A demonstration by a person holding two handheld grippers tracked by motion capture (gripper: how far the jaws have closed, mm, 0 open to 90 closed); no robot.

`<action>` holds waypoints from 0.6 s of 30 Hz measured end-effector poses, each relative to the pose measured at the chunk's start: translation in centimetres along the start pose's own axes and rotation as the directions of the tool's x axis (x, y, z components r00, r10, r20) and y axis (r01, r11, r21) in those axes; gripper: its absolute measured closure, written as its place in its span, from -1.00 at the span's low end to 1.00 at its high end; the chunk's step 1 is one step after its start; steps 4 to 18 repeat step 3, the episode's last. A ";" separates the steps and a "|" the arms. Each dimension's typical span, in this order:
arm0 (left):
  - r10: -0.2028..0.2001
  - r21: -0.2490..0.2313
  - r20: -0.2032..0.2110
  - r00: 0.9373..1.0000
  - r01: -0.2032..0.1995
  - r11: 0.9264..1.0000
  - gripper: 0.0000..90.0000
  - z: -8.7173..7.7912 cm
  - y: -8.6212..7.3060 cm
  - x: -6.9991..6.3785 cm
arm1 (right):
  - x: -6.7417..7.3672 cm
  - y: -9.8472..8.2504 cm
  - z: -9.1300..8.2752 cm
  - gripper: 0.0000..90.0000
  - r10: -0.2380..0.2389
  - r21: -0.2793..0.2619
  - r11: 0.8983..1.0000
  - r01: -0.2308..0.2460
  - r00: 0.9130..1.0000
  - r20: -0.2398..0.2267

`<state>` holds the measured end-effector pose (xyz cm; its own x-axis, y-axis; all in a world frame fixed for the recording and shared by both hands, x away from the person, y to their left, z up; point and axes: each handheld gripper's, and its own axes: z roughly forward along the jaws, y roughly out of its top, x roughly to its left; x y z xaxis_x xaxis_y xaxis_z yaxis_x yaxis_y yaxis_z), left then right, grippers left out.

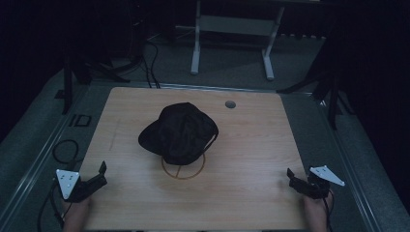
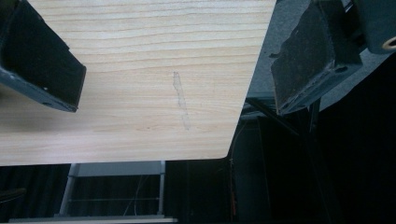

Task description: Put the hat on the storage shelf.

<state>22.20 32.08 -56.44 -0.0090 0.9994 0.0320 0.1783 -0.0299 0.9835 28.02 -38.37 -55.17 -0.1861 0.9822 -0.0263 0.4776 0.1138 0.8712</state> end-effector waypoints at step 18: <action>0.000 0.000 0.001 1.000 0.000 1.000 -0.92 0.0 0.0 0.0 | 0.0 0.0 0.0 -0.71 0.002 0.003 1.000 -0.002 1.000 -0.003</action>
